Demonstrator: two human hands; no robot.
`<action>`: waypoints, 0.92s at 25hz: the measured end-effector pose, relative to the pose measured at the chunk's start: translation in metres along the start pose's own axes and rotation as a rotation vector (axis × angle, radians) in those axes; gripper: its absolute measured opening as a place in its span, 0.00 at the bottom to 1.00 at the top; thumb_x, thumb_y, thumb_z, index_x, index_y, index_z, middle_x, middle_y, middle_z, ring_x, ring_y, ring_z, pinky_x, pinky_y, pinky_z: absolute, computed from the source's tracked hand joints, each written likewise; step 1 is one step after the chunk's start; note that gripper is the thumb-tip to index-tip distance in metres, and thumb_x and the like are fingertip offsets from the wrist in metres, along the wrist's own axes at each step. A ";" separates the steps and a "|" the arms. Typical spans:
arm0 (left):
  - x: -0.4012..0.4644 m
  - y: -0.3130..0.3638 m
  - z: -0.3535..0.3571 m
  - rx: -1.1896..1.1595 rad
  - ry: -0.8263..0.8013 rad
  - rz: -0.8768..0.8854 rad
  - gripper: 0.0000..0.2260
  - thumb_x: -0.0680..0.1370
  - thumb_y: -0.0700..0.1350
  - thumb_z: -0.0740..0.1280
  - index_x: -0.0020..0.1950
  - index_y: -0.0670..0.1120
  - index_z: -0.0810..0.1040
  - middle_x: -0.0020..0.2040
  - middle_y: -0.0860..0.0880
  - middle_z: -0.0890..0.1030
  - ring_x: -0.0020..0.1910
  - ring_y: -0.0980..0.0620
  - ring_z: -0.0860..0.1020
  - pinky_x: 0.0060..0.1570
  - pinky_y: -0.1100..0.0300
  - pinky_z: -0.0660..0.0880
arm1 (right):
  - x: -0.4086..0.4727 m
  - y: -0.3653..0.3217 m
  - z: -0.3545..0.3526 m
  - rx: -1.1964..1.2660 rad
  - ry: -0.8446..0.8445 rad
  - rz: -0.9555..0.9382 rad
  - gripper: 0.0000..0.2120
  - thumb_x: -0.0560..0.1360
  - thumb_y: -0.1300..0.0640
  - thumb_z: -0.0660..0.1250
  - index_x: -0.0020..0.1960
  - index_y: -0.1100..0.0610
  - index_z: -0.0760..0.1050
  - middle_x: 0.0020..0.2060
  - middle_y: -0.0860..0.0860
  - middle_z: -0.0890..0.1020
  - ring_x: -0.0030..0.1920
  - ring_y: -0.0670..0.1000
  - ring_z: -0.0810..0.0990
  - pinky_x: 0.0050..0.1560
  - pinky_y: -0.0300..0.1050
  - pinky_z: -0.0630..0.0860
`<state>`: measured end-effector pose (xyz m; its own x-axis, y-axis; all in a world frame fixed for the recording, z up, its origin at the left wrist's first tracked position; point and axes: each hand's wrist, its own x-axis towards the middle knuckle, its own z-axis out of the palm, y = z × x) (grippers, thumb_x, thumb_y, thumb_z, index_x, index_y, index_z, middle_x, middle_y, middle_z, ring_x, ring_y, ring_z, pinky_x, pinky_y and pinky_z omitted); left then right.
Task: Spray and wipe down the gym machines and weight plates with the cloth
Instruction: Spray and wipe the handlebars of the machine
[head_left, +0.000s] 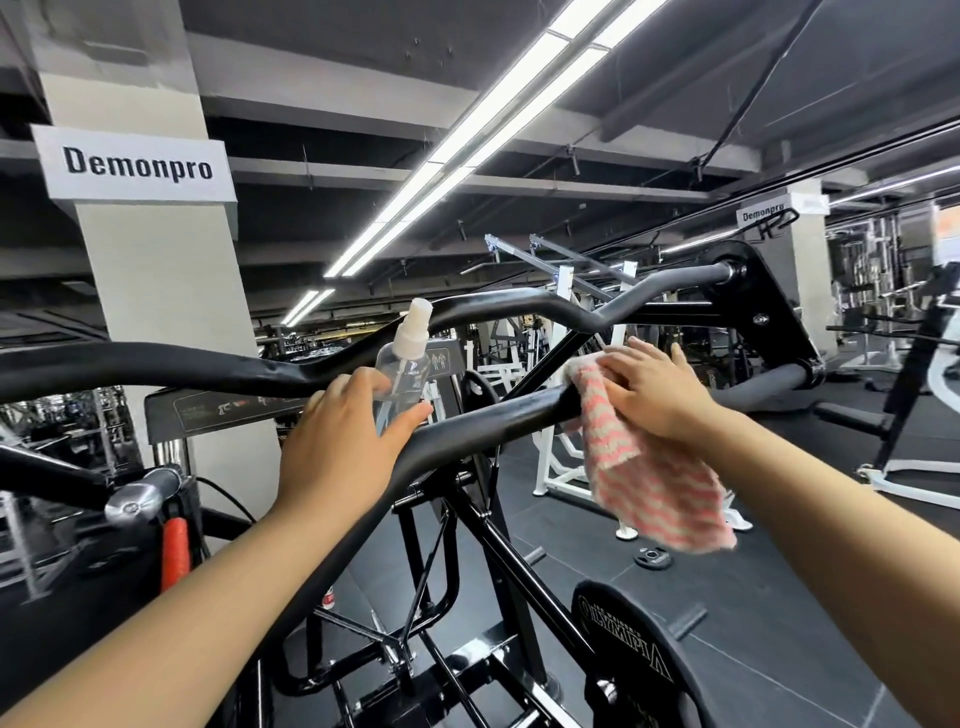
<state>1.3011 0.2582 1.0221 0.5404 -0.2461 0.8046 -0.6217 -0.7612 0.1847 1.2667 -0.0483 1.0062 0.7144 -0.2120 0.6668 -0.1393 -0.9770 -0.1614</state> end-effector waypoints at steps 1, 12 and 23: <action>0.000 0.001 0.000 0.002 -0.004 0.001 0.21 0.75 0.61 0.61 0.60 0.48 0.71 0.61 0.50 0.75 0.61 0.48 0.71 0.54 0.55 0.68 | 0.005 -0.007 0.004 -0.075 -0.036 -0.006 0.20 0.80 0.43 0.50 0.64 0.47 0.74 0.65 0.46 0.74 0.71 0.51 0.63 0.72 0.58 0.45; -0.001 0.000 0.000 -0.020 0.003 -0.005 0.21 0.75 0.61 0.61 0.61 0.48 0.71 0.62 0.51 0.74 0.62 0.48 0.70 0.53 0.57 0.66 | -0.024 -0.053 0.045 -0.018 0.378 -0.489 0.40 0.69 0.27 0.52 0.64 0.58 0.68 0.57 0.53 0.77 0.58 0.54 0.73 0.68 0.58 0.60; 0.000 -0.001 0.001 -0.024 0.007 -0.015 0.20 0.75 0.60 0.62 0.60 0.48 0.72 0.60 0.51 0.75 0.61 0.49 0.71 0.52 0.56 0.67 | 0.019 0.077 0.030 0.016 0.076 0.036 0.14 0.65 0.61 0.73 0.48 0.56 0.72 0.48 0.57 0.81 0.50 0.59 0.78 0.50 0.49 0.73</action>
<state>1.3025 0.2583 1.0209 0.5462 -0.2305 0.8054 -0.6268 -0.7502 0.2104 1.2902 -0.1266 0.9852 0.6549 -0.2489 0.7135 -0.1525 -0.9683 -0.1978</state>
